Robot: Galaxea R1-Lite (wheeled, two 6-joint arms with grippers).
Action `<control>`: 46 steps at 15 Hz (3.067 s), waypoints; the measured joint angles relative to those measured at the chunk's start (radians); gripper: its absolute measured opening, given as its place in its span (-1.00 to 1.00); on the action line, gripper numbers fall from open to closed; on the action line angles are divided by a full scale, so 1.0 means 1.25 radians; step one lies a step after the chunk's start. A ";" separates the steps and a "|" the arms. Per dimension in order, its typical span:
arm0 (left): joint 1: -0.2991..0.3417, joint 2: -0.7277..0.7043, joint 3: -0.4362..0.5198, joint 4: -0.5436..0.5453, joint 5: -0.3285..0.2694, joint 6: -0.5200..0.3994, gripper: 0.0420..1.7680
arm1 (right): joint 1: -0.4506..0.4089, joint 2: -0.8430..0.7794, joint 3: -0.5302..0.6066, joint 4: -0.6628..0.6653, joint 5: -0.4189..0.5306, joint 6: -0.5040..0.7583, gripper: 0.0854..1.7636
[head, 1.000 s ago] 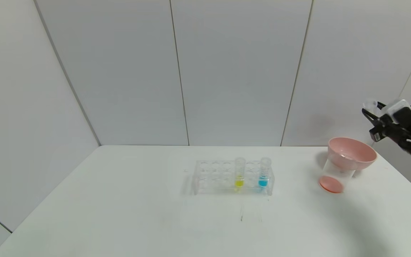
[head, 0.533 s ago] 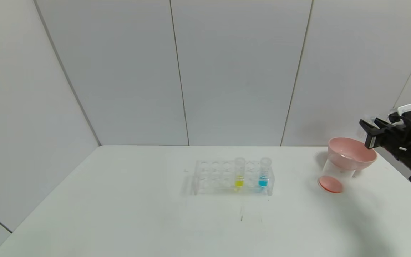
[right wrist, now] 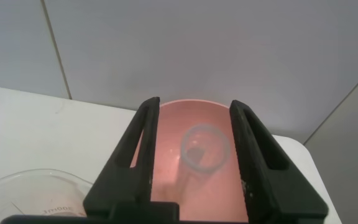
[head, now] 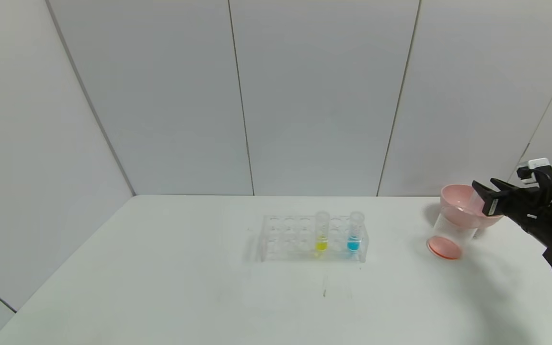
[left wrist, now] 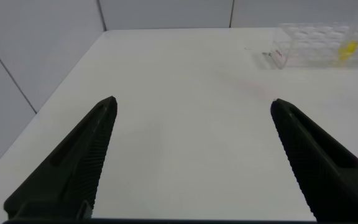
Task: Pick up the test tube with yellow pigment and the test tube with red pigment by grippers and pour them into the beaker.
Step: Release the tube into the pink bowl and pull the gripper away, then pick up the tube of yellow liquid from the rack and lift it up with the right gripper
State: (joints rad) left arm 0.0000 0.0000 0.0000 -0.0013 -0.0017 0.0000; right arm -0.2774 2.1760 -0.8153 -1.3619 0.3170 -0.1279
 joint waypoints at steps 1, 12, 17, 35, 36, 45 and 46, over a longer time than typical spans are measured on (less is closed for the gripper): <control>0.000 0.000 0.000 0.000 0.000 0.000 1.00 | 0.001 0.001 0.003 0.000 0.000 -0.001 0.04; 0.000 0.000 0.000 0.000 0.000 0.000 1.00 | 0.015 -0.201 -0.013 0.158 0.000 0.059 0.71; 0.000 0.000 0.000 0.000 0.000 0.000 1.00 | 0.223 -0.409 0.022 0.388 -0.074 0.172 0.82; 0.000 0.000 0.000 0.000 0.000 0.000 1.00 | 0.955 -0.264 0.199 0.267 -0.642 0.339 0.92; 0.000 0.000 0.000 0.000 0.000 0.000 1.00 | 0.955 -0.230 0.179 0.261 -0.653 0.341 0.92; 0.000 0.000 0.000 0.000 0.000 0.000 1.00 | 0.874 -0.061 0.045 0.269 -0.662 0.358 0.92; 0.000 0.000 0.000 0.000 0.000 0.000 1.00 | 0.865 -0.054 0.030 0.277 -0.662 0.358 0.92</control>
State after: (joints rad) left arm 0.0000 0.0000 0.0000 -0.0013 -0.0017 0.0000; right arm 0.8043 2.1085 -0.7774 -1.0160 -0.5111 0.3196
